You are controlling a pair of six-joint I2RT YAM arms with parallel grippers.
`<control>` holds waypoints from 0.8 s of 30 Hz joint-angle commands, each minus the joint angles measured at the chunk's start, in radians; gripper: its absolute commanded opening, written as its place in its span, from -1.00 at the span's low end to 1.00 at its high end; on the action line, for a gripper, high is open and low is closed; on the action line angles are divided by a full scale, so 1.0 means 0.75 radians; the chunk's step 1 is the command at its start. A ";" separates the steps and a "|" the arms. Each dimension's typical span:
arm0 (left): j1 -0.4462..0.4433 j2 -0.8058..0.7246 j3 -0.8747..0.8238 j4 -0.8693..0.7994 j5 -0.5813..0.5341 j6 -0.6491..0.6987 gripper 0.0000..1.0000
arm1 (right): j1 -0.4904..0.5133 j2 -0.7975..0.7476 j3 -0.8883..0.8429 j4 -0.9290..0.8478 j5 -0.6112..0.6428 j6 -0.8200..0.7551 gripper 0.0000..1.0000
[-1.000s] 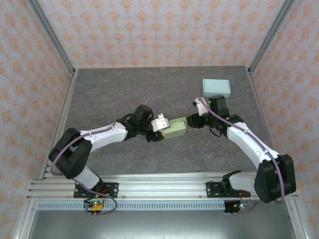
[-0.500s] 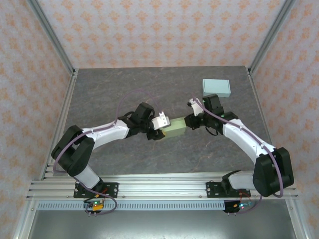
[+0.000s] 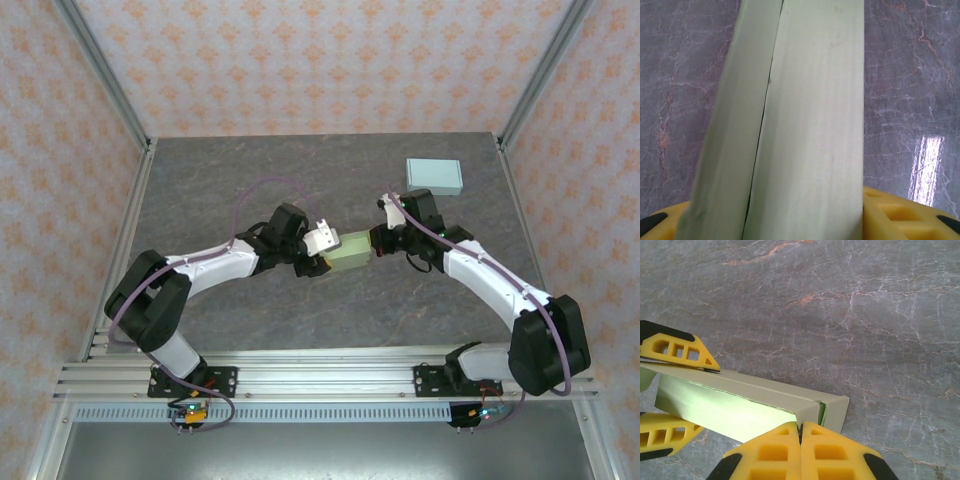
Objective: Fold the paper box
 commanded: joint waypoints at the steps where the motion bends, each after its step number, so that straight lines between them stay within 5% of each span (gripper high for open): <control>1: 0.009 0.016 0.000 0.090 -0.035 -0.035 0.04 | 0.027 -0.040 -0.041 0.080 0.059 0.079 -0.93; 9: 0.010 0.037 -0.033 0.180 -0.105 -0.075 0.06 | 0.176 -0.115 -0.205 0.279 0.348 0.218 -0.99; 16: 0.016 -0.051 -0.061 0.232 -0.162 -0.177 0.16 | 0.182 -0.151 -0.329 0.378 0.417 0.203 -1.00; 24: 0.015 -0.428 -0.211 0.321 -0.315 -0.503 0.60 | 0.210 -0.230 -0.337 0.421 0.523 0.276 -1.00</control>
